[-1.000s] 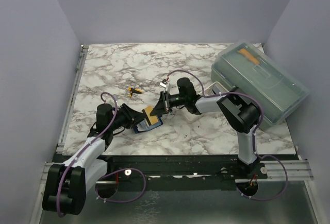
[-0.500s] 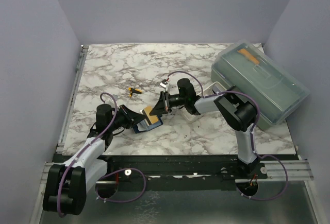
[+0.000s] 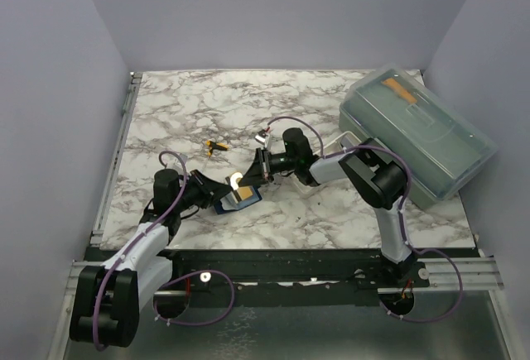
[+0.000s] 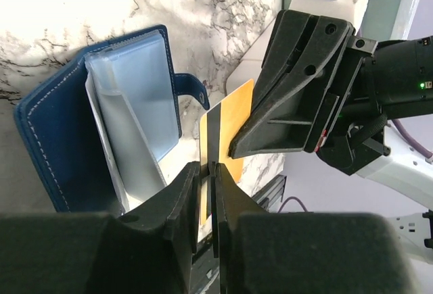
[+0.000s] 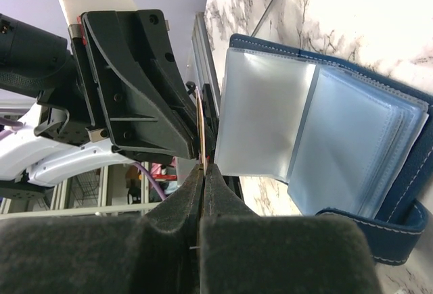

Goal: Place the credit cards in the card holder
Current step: Insert the credit card into the card holder.

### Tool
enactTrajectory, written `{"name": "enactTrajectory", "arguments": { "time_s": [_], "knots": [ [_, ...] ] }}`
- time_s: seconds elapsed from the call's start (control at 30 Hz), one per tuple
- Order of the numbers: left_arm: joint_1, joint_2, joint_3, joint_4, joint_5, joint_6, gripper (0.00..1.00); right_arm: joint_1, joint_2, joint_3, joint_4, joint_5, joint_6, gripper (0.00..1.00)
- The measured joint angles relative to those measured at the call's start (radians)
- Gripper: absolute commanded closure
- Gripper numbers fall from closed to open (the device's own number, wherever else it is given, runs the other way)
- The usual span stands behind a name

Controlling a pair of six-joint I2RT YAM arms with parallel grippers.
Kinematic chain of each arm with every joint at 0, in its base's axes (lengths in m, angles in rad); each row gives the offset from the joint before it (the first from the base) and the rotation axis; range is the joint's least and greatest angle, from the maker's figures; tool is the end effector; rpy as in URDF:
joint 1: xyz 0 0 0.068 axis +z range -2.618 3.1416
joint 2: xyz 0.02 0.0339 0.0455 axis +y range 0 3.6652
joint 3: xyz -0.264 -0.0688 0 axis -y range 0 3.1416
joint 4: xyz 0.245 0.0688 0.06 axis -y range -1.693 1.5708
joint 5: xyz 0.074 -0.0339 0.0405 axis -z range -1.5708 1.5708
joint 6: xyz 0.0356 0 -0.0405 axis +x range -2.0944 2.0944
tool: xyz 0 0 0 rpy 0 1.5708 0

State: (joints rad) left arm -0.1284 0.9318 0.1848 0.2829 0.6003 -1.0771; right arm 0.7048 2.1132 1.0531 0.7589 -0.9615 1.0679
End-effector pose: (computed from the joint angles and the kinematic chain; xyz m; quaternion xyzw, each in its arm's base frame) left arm 0.1715 -0.0424 0.1567 -0.2330 0.7940 -0.4918 0.2710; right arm 0.2999 0.2934 0.1272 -0.1408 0.7517 0.6428 0.0439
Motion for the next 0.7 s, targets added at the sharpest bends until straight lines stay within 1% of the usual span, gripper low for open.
{"name": "enactTrajectory", "arguments": {
  "time_s": [0.1, 0.17, 0.2, 0.27, 0.3, 0.33, 0.43, 0.57, 0.7],
  "knots": [
    [0.005, 0.0, 0.0, 0.0, -0.008, 0.0, 0.96, 0.002, 0.01, 0.005, 0.013, 0.005, 0.011, 1.0],
    [0.005, 0.0, -0.001, 0.0, -0.01, 0.0, 1.0, 0.002, 0.011, 0.005, 0.016, 0.01, 0.014, 0.99],
    [0.005, -0.001, -0.002, 0.0, -0.011, -0.001, 1.0, 0.002, 0.012, 0.005, 0.013, 0.013, 0.012, 0.96],
    [0.005, -0.004, -0.002, -0.003, -0.015, 0.0, 1.0, 0.002, 0.013, 0.005, -0.01, 0.023, -0.004, 0.87],
    [0.005, -0.004, -0.002, -0.013, -0.018, 0.003, 1.0, 0.004, 0.012, 0.009, -0.033, 0.031, -0.022, 0.79],
    [0.005, -0.004, -0.002, -0.026, -0.022, 0.006, 1.0, 0.007, 0.011, 0.017, -0.071, 0.043, -0.05, 0.74],
    [0.005, 0.0, 0.015, -0.093, -0.037, 0.027, 1.0, 0.021, 0.0, 0.044, -0.234, 0.121, -0.16, 0.65],
    [0.004, 0.048, 0.105, -0.237, -0.06, 0.072, 1.0, 0.031, -0.031, 0.085, -0.468, 0.233, -0.323, 0.59],
    [0.004, 0.094, 0.165, -0.332, -0.07, 0.086, 1.0, 0.038, -0.067, 0.135, -0.628, 0.315, -0.453, 0.57]
  ]
}}
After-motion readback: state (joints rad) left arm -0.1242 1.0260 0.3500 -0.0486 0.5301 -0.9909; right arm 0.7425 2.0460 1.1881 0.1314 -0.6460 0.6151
